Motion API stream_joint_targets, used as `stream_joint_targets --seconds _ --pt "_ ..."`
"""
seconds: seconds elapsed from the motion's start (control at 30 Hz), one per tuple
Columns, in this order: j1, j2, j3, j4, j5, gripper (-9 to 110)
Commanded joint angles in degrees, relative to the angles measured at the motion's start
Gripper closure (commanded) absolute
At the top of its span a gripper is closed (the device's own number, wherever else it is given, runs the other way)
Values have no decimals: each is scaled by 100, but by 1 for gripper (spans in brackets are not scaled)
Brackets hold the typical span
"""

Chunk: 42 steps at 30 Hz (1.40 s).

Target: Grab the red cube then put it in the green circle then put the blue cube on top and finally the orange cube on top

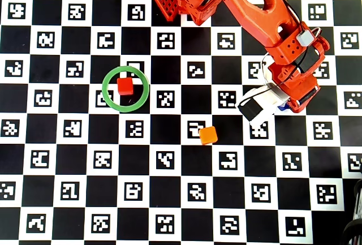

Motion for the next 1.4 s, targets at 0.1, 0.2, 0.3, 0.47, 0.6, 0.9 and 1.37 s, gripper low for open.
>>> stream_joint_targets --seconds 0.1,0.2,0.3,0.47,0.6,0.9,1.37 --pt "158 721 -193 457 132 94" --pt "360 1037 -475 905 132 97" --pt "879 1345 -932 1547 53 97" --pt "2268 1828 -1354 2303 -501 99" --pt "3656 2021 -1503 2742 -756 99" --pt "6486 2259 -1670 3375 -2584 99" --pt "7980 2426 -967 2988 -3788 99"
